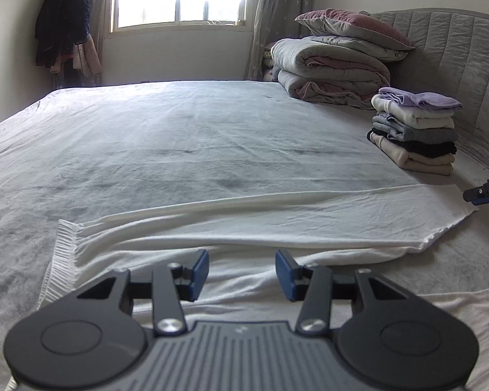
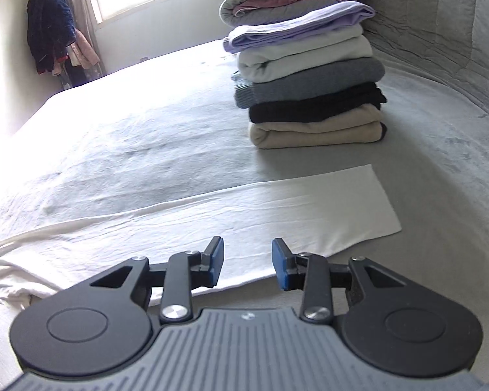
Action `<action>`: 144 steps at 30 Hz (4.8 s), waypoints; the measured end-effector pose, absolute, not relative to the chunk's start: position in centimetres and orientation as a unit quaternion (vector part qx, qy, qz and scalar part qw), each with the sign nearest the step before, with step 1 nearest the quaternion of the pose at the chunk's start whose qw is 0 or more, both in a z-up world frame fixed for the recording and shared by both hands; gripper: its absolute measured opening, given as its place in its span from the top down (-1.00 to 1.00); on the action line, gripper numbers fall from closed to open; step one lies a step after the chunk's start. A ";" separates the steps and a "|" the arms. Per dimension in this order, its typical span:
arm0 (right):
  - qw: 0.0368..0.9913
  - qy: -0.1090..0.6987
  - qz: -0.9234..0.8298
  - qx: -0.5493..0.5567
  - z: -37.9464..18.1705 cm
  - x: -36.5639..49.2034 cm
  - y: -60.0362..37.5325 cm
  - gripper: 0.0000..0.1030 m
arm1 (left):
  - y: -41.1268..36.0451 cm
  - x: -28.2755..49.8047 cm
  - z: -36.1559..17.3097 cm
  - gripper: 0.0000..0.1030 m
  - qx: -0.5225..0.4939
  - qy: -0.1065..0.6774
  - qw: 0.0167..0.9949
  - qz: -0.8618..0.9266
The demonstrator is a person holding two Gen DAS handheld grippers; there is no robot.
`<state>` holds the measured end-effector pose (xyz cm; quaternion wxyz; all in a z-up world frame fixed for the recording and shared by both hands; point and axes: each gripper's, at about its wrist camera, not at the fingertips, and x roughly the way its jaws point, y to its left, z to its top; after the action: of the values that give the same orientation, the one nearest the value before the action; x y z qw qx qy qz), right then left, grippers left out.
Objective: Fold clothes
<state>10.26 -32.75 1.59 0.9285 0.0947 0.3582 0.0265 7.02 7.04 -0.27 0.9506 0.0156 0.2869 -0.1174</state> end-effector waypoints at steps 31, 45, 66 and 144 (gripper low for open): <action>0.889 0.370 0.228 -0.143 -0.3 19.6 -18.2 0.26 | 11.4 17.7 0.6 0.14 0.138 0.344 0.923 -0.100; 0.869 0.423 0.204 -0.158 -1.9 24.6 -26.8 0.23 | 3.5 23.0 -2.4 0.21 0.132 0.368 0.895 -0.216; 0.907 0.359 0.169 -0.140 -2.8 26.3 -27.5 1.00 | 1.6 25.9 -2.5 1.00 0.069 0.352 0.915 -0.184; 0.942 0.335 0.016 -0.011 1.2 18.0 -41.2 0.12 | -6.6 18.6 1.8 -0.34 0.070 0.294 0.941 -0.155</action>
<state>18.01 -41.22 1.24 0.9421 -0.0113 0.3347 0.0159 18.63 -6.59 1.76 0.9405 0.0701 0.2942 -0.1546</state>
